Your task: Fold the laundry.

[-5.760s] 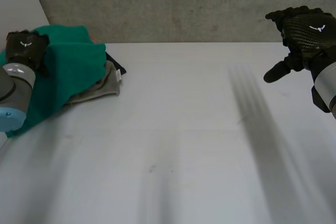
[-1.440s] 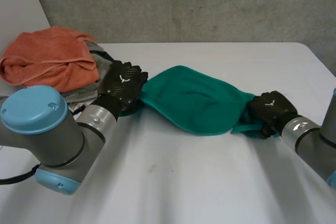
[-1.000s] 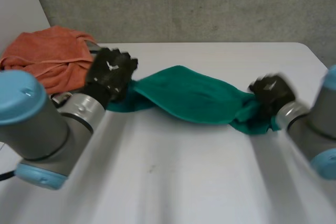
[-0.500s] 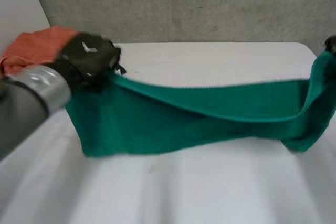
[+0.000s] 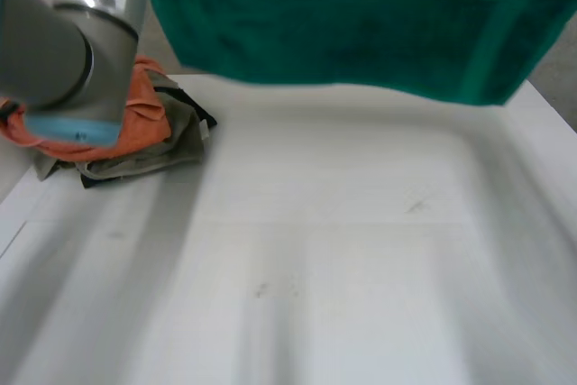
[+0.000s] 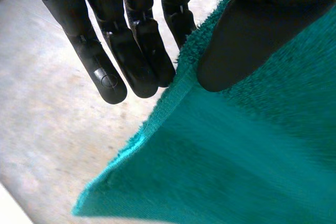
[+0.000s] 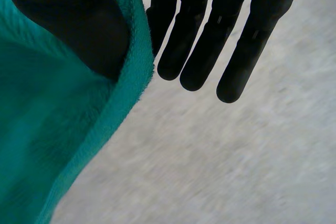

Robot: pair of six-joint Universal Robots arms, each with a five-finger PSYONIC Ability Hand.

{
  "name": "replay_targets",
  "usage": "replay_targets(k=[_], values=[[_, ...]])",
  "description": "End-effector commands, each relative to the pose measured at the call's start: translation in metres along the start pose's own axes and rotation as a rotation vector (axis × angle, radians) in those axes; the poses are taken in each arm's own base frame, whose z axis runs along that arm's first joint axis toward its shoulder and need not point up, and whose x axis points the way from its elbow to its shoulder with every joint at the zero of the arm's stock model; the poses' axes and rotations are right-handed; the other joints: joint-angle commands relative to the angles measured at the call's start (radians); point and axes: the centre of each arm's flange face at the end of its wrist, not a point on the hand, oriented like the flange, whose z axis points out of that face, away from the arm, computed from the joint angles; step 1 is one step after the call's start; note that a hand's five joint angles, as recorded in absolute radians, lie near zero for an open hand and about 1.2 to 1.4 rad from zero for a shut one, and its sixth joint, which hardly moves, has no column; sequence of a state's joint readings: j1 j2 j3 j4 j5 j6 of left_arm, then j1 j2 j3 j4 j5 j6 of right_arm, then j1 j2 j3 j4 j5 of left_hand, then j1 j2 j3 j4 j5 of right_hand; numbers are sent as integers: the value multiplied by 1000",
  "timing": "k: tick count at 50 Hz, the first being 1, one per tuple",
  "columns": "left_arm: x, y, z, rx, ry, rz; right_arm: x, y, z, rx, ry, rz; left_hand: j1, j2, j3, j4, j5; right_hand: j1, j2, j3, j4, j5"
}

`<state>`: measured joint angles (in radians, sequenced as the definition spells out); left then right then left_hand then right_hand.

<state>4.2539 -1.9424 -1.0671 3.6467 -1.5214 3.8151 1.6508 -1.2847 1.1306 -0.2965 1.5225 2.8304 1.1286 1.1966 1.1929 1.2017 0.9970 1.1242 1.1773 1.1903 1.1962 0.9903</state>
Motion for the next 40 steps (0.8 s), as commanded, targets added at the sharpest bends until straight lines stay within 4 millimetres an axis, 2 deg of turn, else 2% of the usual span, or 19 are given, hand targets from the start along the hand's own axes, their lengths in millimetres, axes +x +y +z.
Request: replay_targets(k=[1,3,4,7,8,11,15,18,19,22,25,32,38,39,40], values=[[39,37,-63,-218,180,-83,-15,57,-47,-345,-262,36,268,200,203,195,225,272,219,206,200,231],[47,46,-78,-263,215,-100,-15,72,-57,-400,-303,50,268,200,203,195,225,272,219,206,200,231],[55,55,-93,-309,248,-115,-16,86,-67,-447,-339,66,268,200,203,195,225,272,219,206,200,231],[67,67,-114,-369,293,-127,-25,114,-83,-520,-402,91,268,200,203,195,225,272,219,206,200,231],[72,73,-124,-401,316,-130,-32,132,-93,-558,-439,99,268,200,203,195,225,272,219,206,200,231],[86,85,-142,-453,360,-133,-42,156,-111,-578,-490,69,268,200,203,195,225,272,219,206,200,231],[104,104,-162,-525,415,-141,-47,171,-126,-554,-522,-32,268,200,203,195,225,267,214,201,195,227],[106,107,-165,-537,424,-141,-47,176,-134,-549,-540,-87,268,200,203,195,225,144,91,78,72,104],[107,107,-167,-541,427,-141,-48,179,-140,-548,-555,-121,268,200,203,195,225,31,-23,-36,-41,-10],[106,106,-167,-541,425,-141,-52,182,-151,-545,-594,-155,268,200,203,195,225,-15,-68,-81,-87,-55],[104,105,-166,-538,421,-142,-55,180,-160,-523,-644,-176,268,200,203,195,225,-181,-234,-247,-253,-222],[100,100,-163,-530,413,-141,-62,159,-175,-426,-736,-203,268,200,203,195,225,-314,-367,-380,-386,-355],[100,101,-165,-538,416,-142,-68,160,-189,-367,-797,-320,268,200,203,195,225,-229,-282,-295,-301,-270],[100,102,-165,-539,415,-142,-68,161,-190,-366,-806,-334,268,200,203,195,225,-133,-186,-199,-205,-174],[100,103,-166,-543,416,-141,-68,161,-191,-360,-817,-364,268,200,203,195,225,268,215,202,196,227]])
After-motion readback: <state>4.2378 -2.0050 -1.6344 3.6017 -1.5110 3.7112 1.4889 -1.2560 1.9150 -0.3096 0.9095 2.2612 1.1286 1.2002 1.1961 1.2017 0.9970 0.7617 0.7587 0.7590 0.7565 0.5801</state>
